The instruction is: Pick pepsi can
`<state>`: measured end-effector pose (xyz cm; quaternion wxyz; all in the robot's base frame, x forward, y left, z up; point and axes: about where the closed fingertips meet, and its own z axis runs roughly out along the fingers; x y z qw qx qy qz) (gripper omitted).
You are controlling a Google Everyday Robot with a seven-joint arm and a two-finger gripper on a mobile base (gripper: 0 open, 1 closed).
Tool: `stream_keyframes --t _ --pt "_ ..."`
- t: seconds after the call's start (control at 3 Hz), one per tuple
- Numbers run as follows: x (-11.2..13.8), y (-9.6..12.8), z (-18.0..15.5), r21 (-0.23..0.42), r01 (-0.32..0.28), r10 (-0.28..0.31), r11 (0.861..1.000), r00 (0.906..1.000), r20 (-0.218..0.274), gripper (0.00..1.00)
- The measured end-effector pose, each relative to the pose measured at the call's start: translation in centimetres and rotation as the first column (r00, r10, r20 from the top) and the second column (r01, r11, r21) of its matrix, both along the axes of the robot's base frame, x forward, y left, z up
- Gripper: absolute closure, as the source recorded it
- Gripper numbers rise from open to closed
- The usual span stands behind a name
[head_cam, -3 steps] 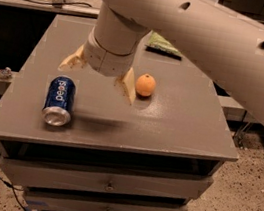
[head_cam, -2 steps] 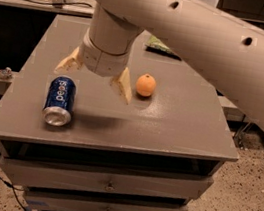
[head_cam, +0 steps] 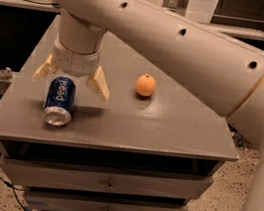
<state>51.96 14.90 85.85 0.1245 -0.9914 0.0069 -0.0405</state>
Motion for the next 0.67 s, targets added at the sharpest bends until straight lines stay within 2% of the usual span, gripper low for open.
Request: stream_keyframes --t 0.33,0.67 --pt "-0.4 3.0 -0.1 -0.007 -0.064 0.064 0.998 0.9978 -0.02 0.0" --pt "-0.5 4.2 -1.1 -0.037 -0.105 0.104 0.994 0.9941 -0.03 0.0"
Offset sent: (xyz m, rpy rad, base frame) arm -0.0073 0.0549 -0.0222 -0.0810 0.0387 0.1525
